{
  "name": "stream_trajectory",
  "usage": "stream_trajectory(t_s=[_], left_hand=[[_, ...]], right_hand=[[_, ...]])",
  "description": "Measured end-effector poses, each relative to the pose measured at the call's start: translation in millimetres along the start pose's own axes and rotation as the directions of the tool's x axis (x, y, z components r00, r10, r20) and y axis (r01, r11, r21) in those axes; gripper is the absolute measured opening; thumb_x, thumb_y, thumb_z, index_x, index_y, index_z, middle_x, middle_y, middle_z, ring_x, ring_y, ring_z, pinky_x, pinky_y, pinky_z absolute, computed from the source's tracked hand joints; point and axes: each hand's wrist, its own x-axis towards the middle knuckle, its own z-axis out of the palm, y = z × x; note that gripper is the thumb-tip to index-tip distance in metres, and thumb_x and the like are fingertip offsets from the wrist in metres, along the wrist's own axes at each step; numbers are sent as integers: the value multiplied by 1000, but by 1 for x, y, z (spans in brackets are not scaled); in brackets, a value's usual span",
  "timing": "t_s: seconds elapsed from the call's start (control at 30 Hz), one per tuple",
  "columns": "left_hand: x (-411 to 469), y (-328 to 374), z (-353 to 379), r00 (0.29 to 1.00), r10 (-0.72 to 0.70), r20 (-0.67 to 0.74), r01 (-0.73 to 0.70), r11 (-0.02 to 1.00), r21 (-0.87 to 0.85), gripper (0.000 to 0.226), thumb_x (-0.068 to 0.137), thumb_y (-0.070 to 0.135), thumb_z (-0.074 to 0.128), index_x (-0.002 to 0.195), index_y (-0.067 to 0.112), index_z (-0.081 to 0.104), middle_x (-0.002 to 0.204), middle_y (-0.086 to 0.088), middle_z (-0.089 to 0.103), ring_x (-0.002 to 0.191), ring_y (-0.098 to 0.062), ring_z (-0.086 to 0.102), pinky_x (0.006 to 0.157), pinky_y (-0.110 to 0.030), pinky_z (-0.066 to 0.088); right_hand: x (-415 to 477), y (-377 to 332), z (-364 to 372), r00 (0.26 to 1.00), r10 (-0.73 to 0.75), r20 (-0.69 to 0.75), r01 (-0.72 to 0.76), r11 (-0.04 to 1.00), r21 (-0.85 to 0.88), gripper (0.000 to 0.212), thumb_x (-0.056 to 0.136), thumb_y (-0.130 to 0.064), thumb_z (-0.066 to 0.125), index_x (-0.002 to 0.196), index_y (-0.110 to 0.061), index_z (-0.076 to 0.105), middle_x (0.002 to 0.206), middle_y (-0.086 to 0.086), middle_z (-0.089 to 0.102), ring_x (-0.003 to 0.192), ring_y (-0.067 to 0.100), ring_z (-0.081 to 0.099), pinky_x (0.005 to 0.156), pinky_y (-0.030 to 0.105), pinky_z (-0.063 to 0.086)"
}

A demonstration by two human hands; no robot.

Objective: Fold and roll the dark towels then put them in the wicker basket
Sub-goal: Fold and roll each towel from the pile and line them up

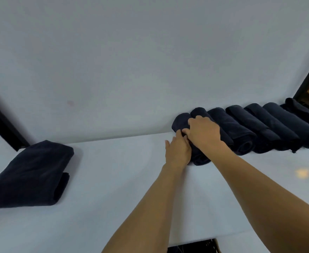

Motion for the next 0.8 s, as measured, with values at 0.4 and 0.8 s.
stream_trajectory(t_s=[0.4, 0.8], left_hand=[[-93, -90, -174, 947, 2, -322, 143, 892, 428, 21, 93, 21, 51, 96, 11, 70, 94, -4, 71, 91, -26, 64, 74, -38, 52], [-173, -164, -251, 828, -32, -560, 456, 618, 640, 17, 94, 16, 48, 108, 9, 57, 108, -9, 61, 97, -26, 55, 72, -31, 38]], right_hand=[[-63, -182, -17, 916, -393, -80, 379, 785, 490, 27, 95, -21, 48, 120, -22, 60, 116, 2, 58, 107, 23, 56, 91, 38, 38], [-126, -308, 1, 801, -583, 132, 353, 639, 683, 11, 91, -17, 54, 98, -19, 63, 93, -1, 68, 79, 20, 61, 72, 33, 53]])
